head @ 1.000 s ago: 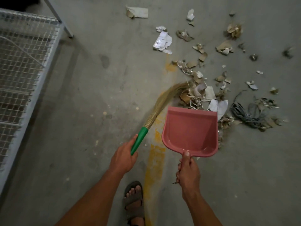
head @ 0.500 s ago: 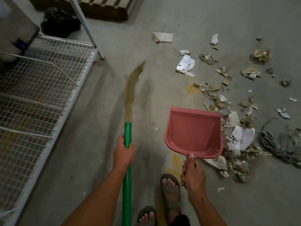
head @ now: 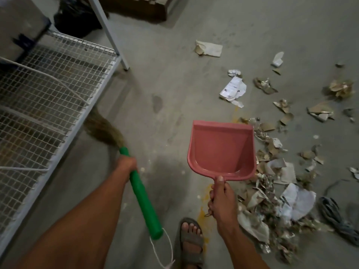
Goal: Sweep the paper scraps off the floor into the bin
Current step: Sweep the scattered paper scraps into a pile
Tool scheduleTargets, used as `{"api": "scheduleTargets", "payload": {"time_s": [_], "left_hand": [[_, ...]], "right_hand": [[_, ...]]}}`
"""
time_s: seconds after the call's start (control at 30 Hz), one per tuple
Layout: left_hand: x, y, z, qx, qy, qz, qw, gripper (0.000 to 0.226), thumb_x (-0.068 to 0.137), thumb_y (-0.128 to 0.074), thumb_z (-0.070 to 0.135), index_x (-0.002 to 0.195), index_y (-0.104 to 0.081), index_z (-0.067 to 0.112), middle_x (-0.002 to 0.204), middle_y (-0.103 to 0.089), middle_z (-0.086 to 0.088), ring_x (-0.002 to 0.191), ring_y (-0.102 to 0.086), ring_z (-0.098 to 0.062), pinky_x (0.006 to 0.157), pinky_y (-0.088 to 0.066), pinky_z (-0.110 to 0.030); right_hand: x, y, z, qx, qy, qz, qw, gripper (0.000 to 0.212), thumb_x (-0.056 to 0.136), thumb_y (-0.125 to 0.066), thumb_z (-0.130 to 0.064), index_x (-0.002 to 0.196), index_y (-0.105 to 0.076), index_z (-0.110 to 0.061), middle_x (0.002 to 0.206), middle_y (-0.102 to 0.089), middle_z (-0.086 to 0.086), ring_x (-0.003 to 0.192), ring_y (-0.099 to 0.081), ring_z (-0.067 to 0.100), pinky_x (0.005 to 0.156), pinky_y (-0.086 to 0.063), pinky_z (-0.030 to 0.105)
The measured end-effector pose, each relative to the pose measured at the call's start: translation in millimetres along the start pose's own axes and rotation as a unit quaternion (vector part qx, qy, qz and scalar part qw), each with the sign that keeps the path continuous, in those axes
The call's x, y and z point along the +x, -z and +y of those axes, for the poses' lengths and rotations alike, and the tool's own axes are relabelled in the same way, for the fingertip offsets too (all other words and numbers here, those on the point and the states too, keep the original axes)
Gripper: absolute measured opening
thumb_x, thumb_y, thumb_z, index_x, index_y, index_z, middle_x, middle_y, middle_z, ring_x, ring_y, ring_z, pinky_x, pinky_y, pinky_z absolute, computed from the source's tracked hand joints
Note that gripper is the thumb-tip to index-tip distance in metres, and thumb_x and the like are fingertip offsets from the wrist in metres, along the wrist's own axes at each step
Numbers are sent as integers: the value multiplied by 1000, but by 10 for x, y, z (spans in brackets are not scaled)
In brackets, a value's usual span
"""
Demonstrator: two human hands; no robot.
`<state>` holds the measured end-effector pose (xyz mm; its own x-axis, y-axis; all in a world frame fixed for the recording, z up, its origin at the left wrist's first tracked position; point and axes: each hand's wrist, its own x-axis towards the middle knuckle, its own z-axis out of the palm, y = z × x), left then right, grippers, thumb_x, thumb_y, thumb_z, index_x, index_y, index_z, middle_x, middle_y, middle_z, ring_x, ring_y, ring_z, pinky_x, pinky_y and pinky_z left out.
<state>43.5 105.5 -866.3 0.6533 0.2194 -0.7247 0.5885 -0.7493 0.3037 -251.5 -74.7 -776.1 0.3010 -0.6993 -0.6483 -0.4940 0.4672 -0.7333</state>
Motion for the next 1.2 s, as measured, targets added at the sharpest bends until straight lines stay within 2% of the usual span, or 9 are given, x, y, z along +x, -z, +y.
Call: {"api": "scheduleTargets", "payload": {"time_s": [0.07,0.1,0.27,0.4,0.5,0.63,0.77,0.93,1.2], "left_hand": [[-219,-113,362,103,-32,7,994,33,85,-70,0,117,-63,-9,110,-72,-32,97,-73,-44,73,-61,-43],[-287,-205,494,146,-48,3,988,36,88,-69,3,122,-63,-6,114,-72,-29,100,-72,-42,73,-58,-40],[-427,-894,875,252,-187,-41,949,52,100,-56,22,150,-46,10,128,-66,-27,105,-71,-43,92,-61,-44],[-559,-1397,1267,326,-279,-75,900,58,103,-54,29,158,-37,20,135,-62,-26,114,-66,-43,89,-54,-39],[-648,-1723,1568,356,-313,-89,876,62,102,-53,29,160,-32,23,130,-63,-24,106,-68,-41,78,-54,-38],[-753,-2052,1888,399,-353,-76,843,66,101,-51,25,163,-29,23,129,-63,-22,113,-66,-40,84,-51,-40],[-855,-2195,2081,453,-379,-56,805,69,99,-48,22,164,-25,30,125,-62,-19,103,-65,-36,76,-48,-39],[-1027,-2163,1988,508,-410,-56,756,71,100,-48,19,164,-23,37,111,-58,-11,89,-62,-28,67,-49,-38],[-1486,-2256,1135,555,-455,-118,686,72,100,-50,26,164,-21,41,131,-59,-8,113,-65,-33,89,-58,-46]], "right_hand": [[207,54,-63,-4,2,10,1000,53,106,-43,-64,78,-54,-19,64,-50,1,49,-45,19,46,-40,33],[295,84,-86,-4,-1,17,1000,53,106,-43,-63,79,-54,-19,65,-50,2,49,-45,19,45,-41,32],[625,269,-73,10,-24,64,998,52,107,-43,-59,83,-57,-15,64,-52,3,47,-45,18,43,-42,31],[763,498,-45,40,-33,92,994,55,107,-45,-60,85,-58,-11,63,-51,3,46,-43,18,44,-40,32],[850,700,-9,49,-35,113,992,55,107,-45,-60,83,-57,-12,62,-51,6,45,-44,19,43,-40,31],[900,975,12,52,-38,148,987,56,107,-45,-59,77,-55,-13,58,-49,4,44,-45,19,43,-39,30],[933,1235,127,48,-41,174,983,56,104,-44,-67,69,-58,-26,57,-53,0,47,-48,18,51,-40,34],[880,1471,310,76,-56,213,973,56,105,-45,-64,70,-57,-23,56,-53,-1,42,-46,15,47,-38,31],[549,1524,450,112,-28,256,960,58,105,-44,-65,77,-57,-16,59,-50,9,46,-45,20,46,-37,29]]}}
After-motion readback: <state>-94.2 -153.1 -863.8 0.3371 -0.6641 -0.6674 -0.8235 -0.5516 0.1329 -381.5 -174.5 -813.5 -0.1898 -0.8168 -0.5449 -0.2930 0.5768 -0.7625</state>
